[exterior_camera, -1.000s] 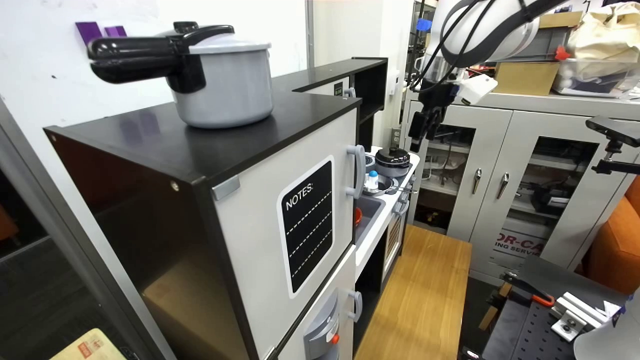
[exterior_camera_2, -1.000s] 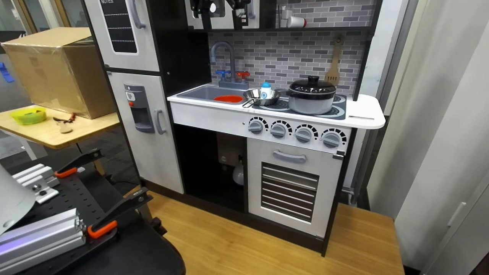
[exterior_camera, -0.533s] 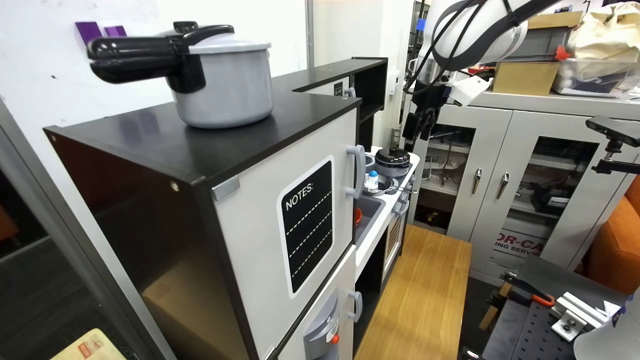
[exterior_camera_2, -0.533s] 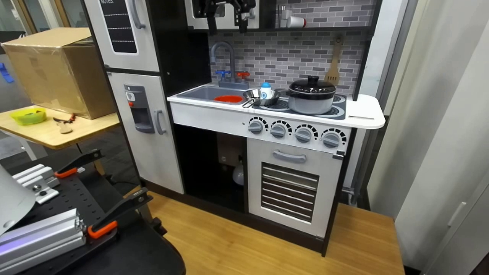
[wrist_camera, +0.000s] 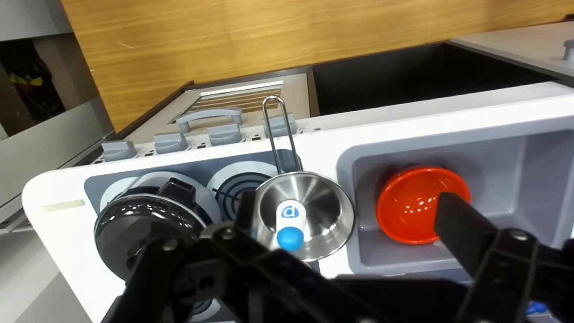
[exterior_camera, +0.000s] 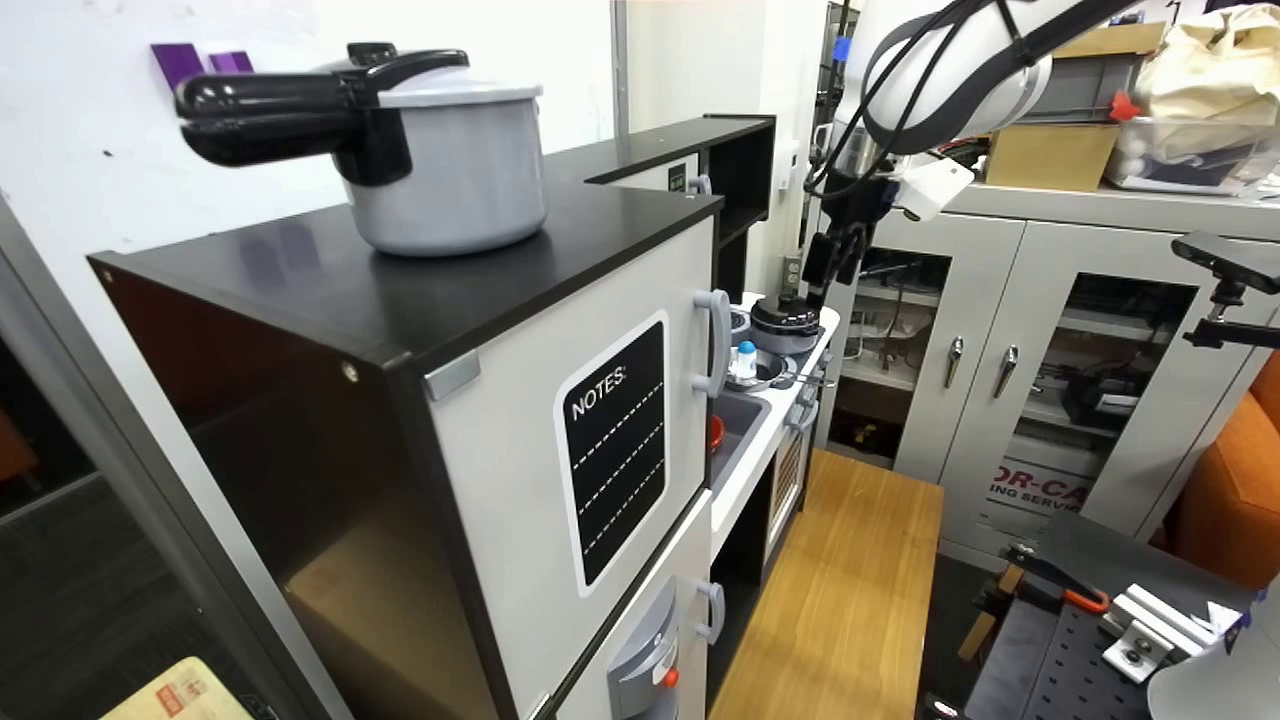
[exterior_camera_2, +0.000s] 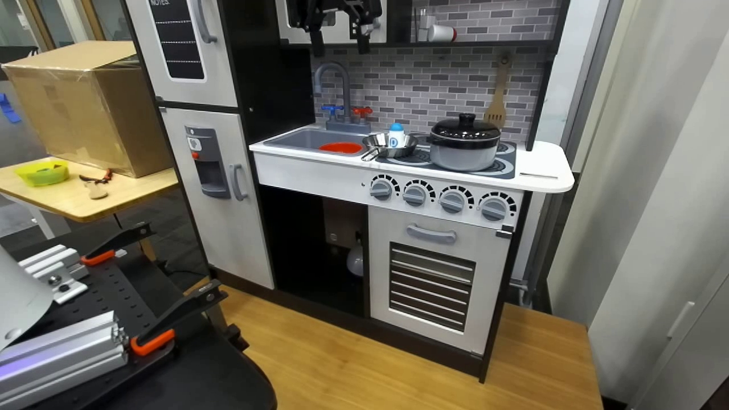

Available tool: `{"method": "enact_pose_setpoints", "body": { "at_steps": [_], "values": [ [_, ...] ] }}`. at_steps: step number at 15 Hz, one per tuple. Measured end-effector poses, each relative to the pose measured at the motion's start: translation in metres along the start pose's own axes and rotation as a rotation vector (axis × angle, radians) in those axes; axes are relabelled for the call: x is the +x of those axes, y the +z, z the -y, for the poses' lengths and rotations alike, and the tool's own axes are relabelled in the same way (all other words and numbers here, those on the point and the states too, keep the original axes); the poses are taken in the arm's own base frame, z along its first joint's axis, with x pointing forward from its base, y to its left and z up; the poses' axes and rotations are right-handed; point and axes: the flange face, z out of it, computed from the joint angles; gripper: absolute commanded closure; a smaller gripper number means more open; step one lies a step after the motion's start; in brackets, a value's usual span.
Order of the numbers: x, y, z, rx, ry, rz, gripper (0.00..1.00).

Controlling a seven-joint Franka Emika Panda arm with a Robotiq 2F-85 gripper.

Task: Take the white bottle from the pan and put it in the dish in the sink

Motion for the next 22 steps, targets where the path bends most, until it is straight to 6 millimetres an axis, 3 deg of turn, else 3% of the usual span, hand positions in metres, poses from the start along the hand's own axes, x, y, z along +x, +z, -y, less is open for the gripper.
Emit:
{"method": "enact_pose_setpoints", "body": {
  "at_steps": [10,14,22],
  "values": [
    [0.031,0.058,0.007,-0.019,-0.027,-0.030,0.00],
    [0.051,0.058,0.006,-0.031,-0.035,-0.055,0.00],
    [0.052,0.059,0.006,-0.031,-0.035,-0.055,0.00]
  ]
}}
